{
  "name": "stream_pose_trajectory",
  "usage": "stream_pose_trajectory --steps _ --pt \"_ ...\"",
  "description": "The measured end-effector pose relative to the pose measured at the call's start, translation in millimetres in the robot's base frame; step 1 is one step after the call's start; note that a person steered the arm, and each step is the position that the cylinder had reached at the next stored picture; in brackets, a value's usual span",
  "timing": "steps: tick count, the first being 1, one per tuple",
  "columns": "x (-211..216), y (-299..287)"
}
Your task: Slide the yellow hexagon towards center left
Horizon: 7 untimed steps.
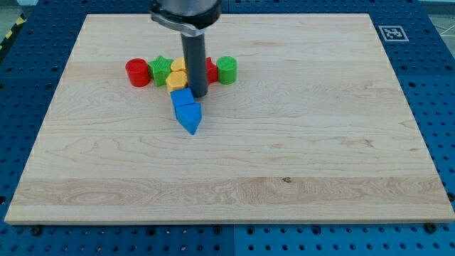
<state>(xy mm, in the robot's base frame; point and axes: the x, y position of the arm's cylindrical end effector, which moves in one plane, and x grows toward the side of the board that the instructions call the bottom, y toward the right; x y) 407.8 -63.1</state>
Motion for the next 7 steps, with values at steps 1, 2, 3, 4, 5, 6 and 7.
stream_pose_trajectory --steps 1,2,3,4,5,6,7 --pt "-4 -16" --pt "-23 -38" --pt "-44 -59" --pt "-51 -83" --pt "-57 -87" --pt "-44 -87" --pt "-26 -77"
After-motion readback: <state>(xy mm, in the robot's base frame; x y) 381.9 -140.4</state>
